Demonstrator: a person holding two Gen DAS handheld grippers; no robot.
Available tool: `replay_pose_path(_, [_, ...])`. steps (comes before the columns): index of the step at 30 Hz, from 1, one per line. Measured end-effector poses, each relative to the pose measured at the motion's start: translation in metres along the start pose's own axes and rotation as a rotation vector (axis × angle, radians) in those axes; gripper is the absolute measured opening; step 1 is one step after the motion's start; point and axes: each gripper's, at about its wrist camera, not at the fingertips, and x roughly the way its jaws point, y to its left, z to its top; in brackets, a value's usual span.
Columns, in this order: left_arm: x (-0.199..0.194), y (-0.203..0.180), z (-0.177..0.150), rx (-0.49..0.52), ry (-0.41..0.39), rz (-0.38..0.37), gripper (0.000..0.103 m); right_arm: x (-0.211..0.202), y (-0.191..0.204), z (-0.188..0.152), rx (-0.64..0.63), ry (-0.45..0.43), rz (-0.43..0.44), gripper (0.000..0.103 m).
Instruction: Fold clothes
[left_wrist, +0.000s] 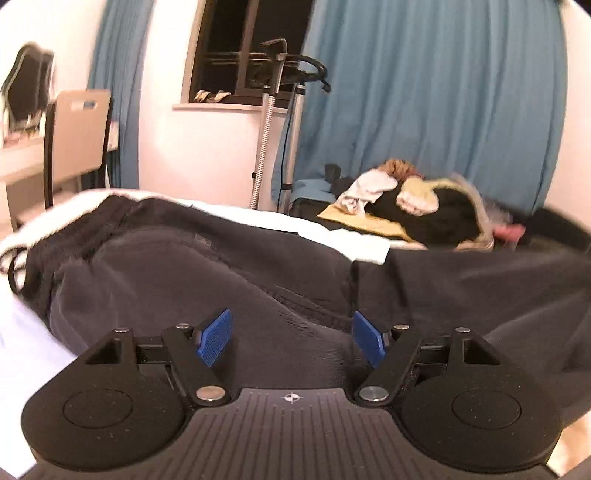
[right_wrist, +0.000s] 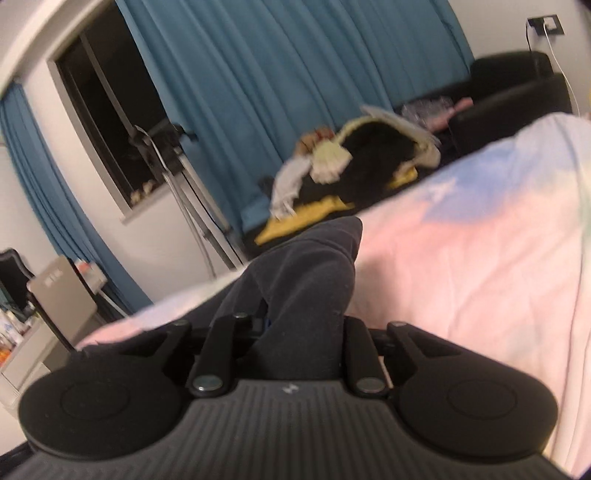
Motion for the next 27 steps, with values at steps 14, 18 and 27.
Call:
replay_pose_path(14, [0.015,-0.193,-0.047,0.249,0.175,-0.255,0.075,-0.069,-0.048,0.055,-0.051,-0.349,-0.183,0.015])
replay_pose_path(18, [0.011,-0.243,-0.075,0.264,0.136,-0.336,0.082,-0.096,-0.062,0.062,-0.095,-0.482,-0.269,0.016])
replay_pose_path(27, [-0.015,-0.202,-0.058,0.37,0.106,-0.344,0.094,-0.082,-0.091,0.056,-0.083,-0.472,-0.303,0.017])
